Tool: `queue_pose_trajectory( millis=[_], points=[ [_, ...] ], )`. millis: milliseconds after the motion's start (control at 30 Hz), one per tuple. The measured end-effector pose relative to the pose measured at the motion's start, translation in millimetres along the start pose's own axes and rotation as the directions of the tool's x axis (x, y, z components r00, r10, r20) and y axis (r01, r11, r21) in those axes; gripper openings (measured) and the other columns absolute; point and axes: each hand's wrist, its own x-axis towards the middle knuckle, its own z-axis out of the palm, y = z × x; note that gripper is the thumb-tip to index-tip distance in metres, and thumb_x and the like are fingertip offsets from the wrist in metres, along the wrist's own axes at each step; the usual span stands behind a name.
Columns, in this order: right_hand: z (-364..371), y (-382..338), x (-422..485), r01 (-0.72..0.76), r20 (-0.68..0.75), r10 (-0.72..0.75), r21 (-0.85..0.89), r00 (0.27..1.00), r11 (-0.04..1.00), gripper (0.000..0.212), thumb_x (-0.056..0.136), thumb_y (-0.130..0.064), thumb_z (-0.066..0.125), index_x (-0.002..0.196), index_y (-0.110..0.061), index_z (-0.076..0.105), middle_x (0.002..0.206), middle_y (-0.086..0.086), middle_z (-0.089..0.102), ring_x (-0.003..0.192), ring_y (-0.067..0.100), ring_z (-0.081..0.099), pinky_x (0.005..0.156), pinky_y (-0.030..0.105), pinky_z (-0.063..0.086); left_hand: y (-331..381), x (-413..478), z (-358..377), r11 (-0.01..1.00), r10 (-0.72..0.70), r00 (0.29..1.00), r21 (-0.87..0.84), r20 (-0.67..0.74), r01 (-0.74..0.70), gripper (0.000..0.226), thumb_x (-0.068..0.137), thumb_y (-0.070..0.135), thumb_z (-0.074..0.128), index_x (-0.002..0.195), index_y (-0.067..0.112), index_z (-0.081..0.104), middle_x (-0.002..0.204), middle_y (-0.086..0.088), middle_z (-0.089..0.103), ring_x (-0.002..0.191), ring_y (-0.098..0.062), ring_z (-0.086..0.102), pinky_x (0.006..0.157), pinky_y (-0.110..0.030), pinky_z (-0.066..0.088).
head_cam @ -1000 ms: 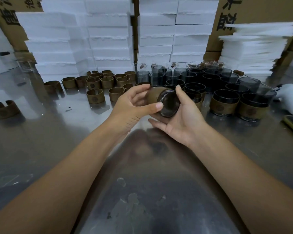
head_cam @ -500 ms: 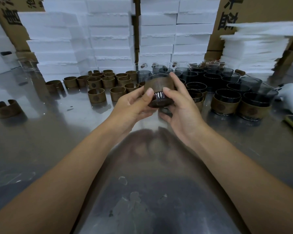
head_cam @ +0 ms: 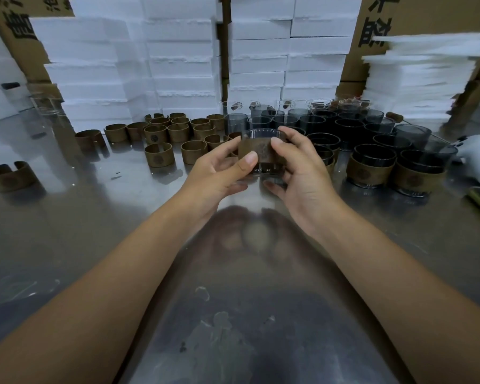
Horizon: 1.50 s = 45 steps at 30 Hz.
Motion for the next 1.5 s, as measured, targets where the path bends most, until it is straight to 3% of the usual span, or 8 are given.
queue_pose_trajectory(
  millis=[100, 267, 367, 433, 600, 833, 1067, 1500],
  points=[
    [0, 6, 0, 0.052, -0.068, -0.065, -0.182, 0.996, 0.982, 0.032, 0.082, -0.030, 0.072, 0.108, -0.031, 0.053, 0.097, -0.007, 0.069, 0.091, 0.008, 0.065, 0.083, 0.029, 0.054, -1, 0, -2, 0.998, -0.052, 0.998, 0.023, 0.042, 0.051, 0.070, 0.070, 0.038, 0.068, 0.136, 0.024, 0.050, 0.116, -0.003, 0.068, 0.108, -0.015, 0.065, 0.092, -0.032, 0.049],
    [-3, 10, 0, 0.121, -0.114, -0.180, -0.400, 0.977, 0.909, 0.053, 0.074, -0.033, 0.079, 0.114, -0.030, 0.044, 0.097, -0.011, 0.057, 0.076, -0.007, 0.062, 0.069, 0.013, 0.048, -4, 3, -4, 0.988, -0.148, 0.976, -0.018, 0.158, 0.152, 0.049, 0.086, 0.022, 0.062, 0.134, 0.024, 0.053, 0.120, 0.003, 0.067, 0.116, -0.014, 0.059, 0.093, -0.029, 0.047],
    [-7, 11, 2, 0.149, -0.103, -0.247, -0.561, 0.964, 0.815, 0.062, 0.072, -0.033, 0.080, 0.118, -0.032, 0.039, 0.094, -0.017, 0.050, 0.088, -0.001, 0.057, 0.078, 0.020, 0.047, -5, 8, -7, 0.987, -0.148, 0.987, -0.047, 0.059, 0.151, 0.042, 0.091, 0.012, 0.059, 0.131, 0.024, 0.053, 0.116, 0.008, 0.068, 0.110, -0.008, 0.062, 0.091, -0.029, 0.047],
    [-11, 12, 3, 0.195, -0.042, -0.282, -0.623, 0.958, 0.757, 0.070, 0.072, -0.031, 0.080, 0.127, -0.030, 0.036, 0.102, -0.016, 0.051, 0.095, 0.001, 0.054, 0.077, 0.011, 0.041, -5, 10, -9, 0.988, -0.140, 0.990, -0.071, -0.026, 0.138, 0.031, 0.092, 0.014, 0.059, 0.119, 0.029, 0.059, 0.105, 0.013, 0.071, 0.105, -0.007, 0.064, 0.093, -0.032, 0.048],
    [-20, 13, 4, 0.332, 0.140, -0.389, -0.807, 0.910, 0.488, 0.074, 0.073, -0.027, 0.080, 0.134, -0.022, 0.037, 0.120, -0.006, 0.042, 0.101, -0.002, 0.039, 0.076, -0.006, 0.028, -7, 11, -11, 0.988, -0.134, 0.981, -0.092, -0.143, 0.122, 0.021, 0.092, 0.013, 0.058, 0.106, 0.027, 0.063, 0.112, 0.003, 0.068, 0.102, -0.011, 0.066, 0.091, -0.033, 0.051],
    [-27, 9, 6, 0.336, 0.214, -0.416, -0.909, 0.884, 0.247, 0.073, 0.075, -0.038, 0.077, 0.136, -0.022, 0.041, 0.129, -0.003, 0.050, 0.119, 0.015, 0.042, 0.095, 0.029, 0.037, -5, 11, -11, 0.990, -0.127, 0.977, -0.087, -0.171, 0.114, 0.017, 0.091, 0.013, 0.060, 0.099, 0.028, 0.065, 0.101, 0.004, 0.071, 0.094, -0.011, 0.069, 0.083, -0.028, 0.054],
    [-32, 5, 9, 0.217, 0.164, -0.419, -0.973, 0.893, 0.082, 0.070, 0.077, -0.055, 0.068, 0.135, -0.025, 0.044, 0.125, -0.003, 0.057, 0.123, 0.019, 0.034, 0.097, 0.033, 0.027, -3, 10, -11, 0.991, -0.113, 0.977, -0.085, -0.182, 0.099, 0.018, 0.091, 0.012, 0.059, 0.097, 0.029, 0.065, 0.094, 0.004, 0.072, 0.091, -0.011, 0.069, 0.079, -0.026, 0.054],
    [-39, 2, 12, 0.100, 0.082, -0.367, -0.995, 0.926, 0.030, 0.061, 0.090, -0.045, 0.059, 0.141, -0.019, 0.040, 0.143, 0.004, 0.047, 0.144, 0.020, 0.018, 0.116, 0.049, 0.008, 0, 9, -11, 0.990, -0.128, 0.962, -0.087, -0.243, 0.109, 0.018, 0.092, 0.011, 0.059, 0.094, 0.029, 0.064, 0.095, 0.002, 0.071, 0.089, -0.010, 0.069, 0.074, -0.022, 0.055]
  ],
)
